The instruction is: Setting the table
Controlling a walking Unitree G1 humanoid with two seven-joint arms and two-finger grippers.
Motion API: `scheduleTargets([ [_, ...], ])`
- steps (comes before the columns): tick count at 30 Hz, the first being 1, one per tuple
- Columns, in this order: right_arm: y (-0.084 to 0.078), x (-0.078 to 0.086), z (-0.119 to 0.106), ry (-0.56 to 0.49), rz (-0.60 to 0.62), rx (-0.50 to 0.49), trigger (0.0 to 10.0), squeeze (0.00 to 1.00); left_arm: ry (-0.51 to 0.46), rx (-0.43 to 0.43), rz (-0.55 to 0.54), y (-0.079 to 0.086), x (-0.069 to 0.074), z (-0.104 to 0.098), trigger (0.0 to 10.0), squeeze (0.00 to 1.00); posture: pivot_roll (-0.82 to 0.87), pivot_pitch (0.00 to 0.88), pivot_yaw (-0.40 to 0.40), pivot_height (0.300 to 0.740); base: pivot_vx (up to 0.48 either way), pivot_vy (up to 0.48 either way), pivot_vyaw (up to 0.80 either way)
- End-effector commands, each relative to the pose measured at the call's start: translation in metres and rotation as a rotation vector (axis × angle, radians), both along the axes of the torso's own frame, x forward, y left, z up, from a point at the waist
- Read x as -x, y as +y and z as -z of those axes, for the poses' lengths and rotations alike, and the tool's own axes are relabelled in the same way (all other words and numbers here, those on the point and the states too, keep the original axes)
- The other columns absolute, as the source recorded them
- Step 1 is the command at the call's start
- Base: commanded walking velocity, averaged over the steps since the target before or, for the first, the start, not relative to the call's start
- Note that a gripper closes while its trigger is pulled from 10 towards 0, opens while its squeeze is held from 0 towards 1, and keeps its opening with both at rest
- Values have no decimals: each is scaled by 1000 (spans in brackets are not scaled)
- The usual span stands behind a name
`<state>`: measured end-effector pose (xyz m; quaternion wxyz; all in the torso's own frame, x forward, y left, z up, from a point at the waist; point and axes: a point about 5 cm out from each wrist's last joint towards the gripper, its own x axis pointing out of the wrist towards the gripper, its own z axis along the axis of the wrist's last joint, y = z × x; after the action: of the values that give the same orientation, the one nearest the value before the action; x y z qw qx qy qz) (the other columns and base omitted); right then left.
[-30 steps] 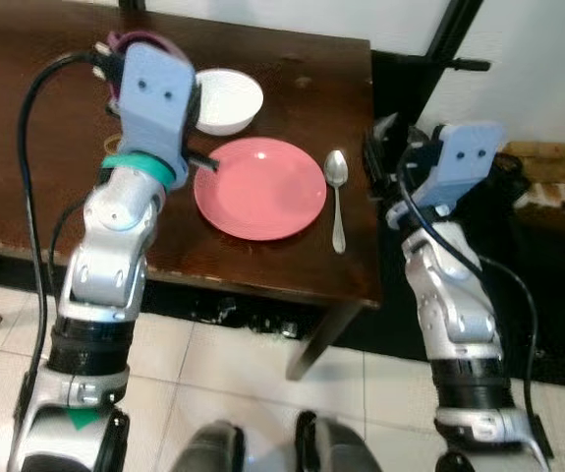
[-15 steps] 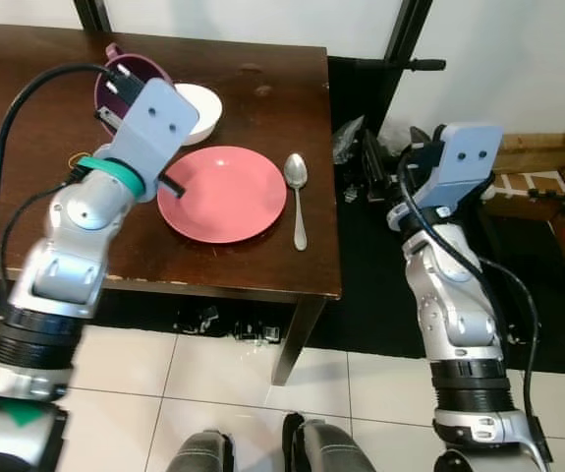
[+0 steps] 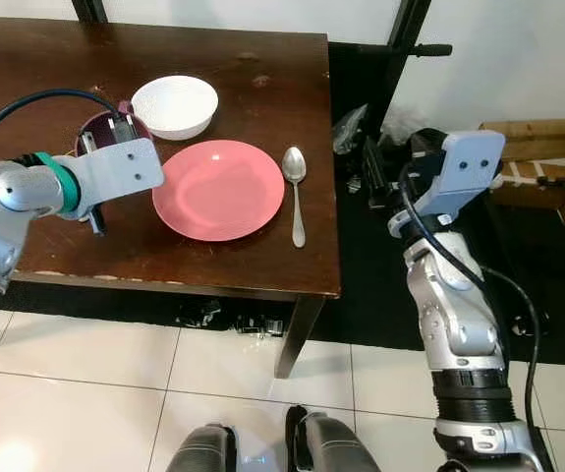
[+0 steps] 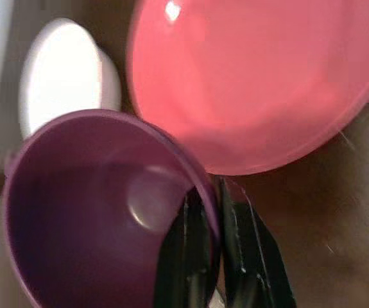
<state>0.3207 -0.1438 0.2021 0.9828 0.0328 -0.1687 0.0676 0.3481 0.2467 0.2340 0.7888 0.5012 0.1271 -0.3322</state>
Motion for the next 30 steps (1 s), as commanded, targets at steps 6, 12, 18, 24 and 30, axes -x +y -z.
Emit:
scheduleTargets([
  [6,-1,2,3,14,3,-5,10000,0,79,-30,31,3,-1,11,10000,0,88,117,42,740,0,0,0],
  [12,-3,3,4,21,7,-1,10000,0,111,-100,26,16,-1,17,10000,0,89,118,39,740,0,0,0],
  [18,-1,2,3,19,2,-1,10000,0,146,-74,28,19,0,20,10000,0,94,116,33,740,0,0,0],
  [24,-1,1,3,17,-2,-1,10000,0,160,-48,33,18,-1,22,10000,490,89,114,32,740,0,0,0],
  [30,-1,2,2,17,-1,0,10000,0,157,-46,33,19,-2,22,10000,1000,89,114,32,740,0,0,0],
])
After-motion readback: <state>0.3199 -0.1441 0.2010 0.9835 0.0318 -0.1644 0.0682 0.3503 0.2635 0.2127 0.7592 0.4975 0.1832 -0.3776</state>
